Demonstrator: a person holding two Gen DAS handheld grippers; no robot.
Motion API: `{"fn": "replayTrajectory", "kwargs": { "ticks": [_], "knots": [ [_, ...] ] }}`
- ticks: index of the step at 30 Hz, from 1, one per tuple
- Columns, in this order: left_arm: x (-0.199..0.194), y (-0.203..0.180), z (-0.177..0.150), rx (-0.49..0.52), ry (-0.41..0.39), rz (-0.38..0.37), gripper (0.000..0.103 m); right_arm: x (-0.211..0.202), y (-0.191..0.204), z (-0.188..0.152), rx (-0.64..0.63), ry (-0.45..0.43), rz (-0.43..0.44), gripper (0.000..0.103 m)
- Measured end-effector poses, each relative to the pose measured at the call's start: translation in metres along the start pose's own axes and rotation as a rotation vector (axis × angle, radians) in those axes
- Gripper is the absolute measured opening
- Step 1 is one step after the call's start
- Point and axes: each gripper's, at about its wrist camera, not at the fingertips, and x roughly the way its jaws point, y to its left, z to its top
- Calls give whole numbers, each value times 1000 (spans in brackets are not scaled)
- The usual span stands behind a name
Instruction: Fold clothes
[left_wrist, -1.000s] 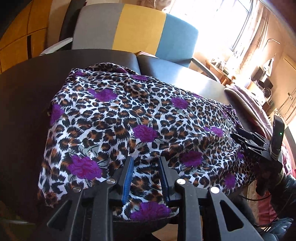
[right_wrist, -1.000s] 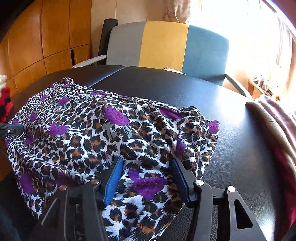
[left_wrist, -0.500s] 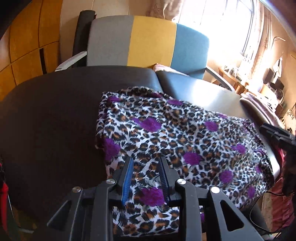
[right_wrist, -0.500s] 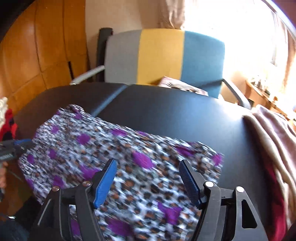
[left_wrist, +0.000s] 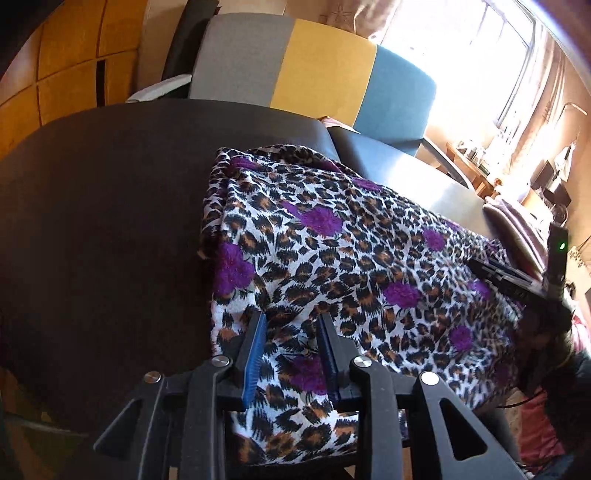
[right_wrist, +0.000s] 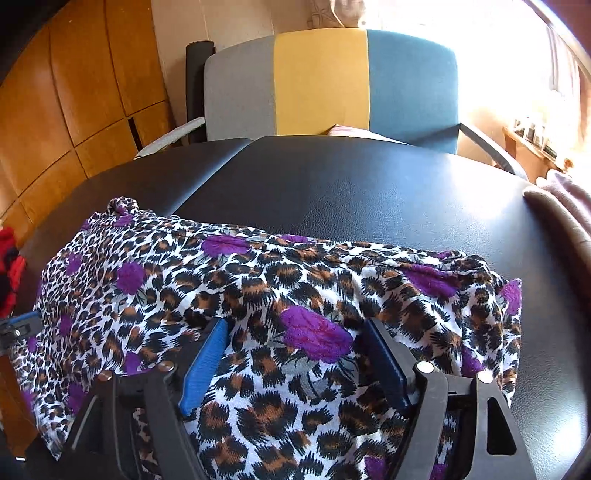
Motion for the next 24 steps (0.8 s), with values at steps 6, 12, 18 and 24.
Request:
{"fn": "replayTrajectory", "kwargs": {
  "ticks": [6, 12, 18, 24],
  "knots": [
    [0, 28, 48, -96, -42, -38, 43, 1, -2, -2, -7, 1, 20, 84],
    [41, 42, 81, -71, 99, -46, 43, 3, -5, -7, -5, -1, 38, 88],
    [55, 51, 82, -139, 138, -122, 44, 4, -7, -7, -4, 1, 66, 93],
    [69, 43, 90, -192, 153, -170, 44, 6, -8, -7, -7, 5, 92, 98]
  ]
}}
